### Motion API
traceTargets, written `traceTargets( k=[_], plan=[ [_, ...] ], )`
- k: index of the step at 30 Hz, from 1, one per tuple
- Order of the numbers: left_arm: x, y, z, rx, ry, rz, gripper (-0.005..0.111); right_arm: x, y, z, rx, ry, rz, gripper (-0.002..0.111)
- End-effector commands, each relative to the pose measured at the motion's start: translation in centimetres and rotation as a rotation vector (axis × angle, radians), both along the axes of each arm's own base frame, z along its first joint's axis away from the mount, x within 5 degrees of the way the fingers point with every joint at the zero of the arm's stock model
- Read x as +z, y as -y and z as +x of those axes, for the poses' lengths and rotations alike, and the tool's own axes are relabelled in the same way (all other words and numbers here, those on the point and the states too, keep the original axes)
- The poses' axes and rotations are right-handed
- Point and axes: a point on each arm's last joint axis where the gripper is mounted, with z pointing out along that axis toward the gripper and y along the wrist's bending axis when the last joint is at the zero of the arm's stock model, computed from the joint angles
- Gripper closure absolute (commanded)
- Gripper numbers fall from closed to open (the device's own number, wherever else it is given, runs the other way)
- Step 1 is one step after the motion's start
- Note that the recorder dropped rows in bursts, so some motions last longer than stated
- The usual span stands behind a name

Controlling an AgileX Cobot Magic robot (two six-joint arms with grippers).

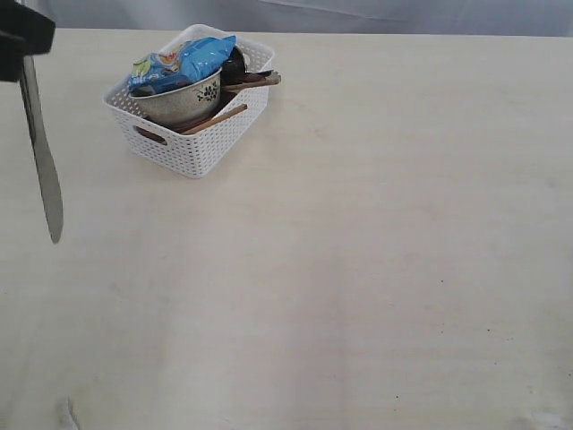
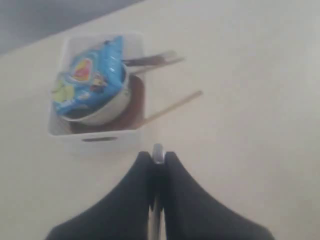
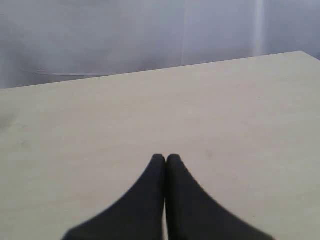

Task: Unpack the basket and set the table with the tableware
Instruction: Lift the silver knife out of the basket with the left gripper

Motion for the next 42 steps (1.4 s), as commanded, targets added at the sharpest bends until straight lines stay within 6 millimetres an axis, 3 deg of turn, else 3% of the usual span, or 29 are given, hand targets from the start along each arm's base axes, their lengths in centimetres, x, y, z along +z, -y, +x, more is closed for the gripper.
traceTargets(
  k=[1,9,18,25,29,38,42],
  plan=[
    [0.4,1.4,-0.9,-0.125,-0.052,-0.110,0.107,0.0,0.0,0.0,0.002,0.006,-0.005,0.108],
    [1.2,1.9,-0.1,-0.092,0.038,-0.253,0.107,0.0,0.0,0.0,0.002,0.006,-0.005,0.108],
    [-4.0,3.7,3.9,-0.170,-0.083,-0.208,0.107,0.0,0.0,0.0,0.002,0.006,-0.005,0.108],
    [-4.2,5.0,5.0,-0.239,-0.065,-0.317,0.107,0.0,0.0,0.0,0.002,0.006,-0.005,0.108],
    [-4.7,5.3,4.1,-0.315,-0.139,-0.318,0.107,0.0,0.0,0.0,0.002,0.006,-0.005,0.108],
    [-6.9,5.5,3.5,-0.335,-0.287,-0.366,0.107,0.0,-0.3,0.0,0.063,0.006,-0.005,0.108],
    [-8.8,3.3,5.0,-0.292,-0.457,-0.414,0.107,0.0,-0.3,0.0,0.064,0.006,-0.005,0.108]
  ],
)
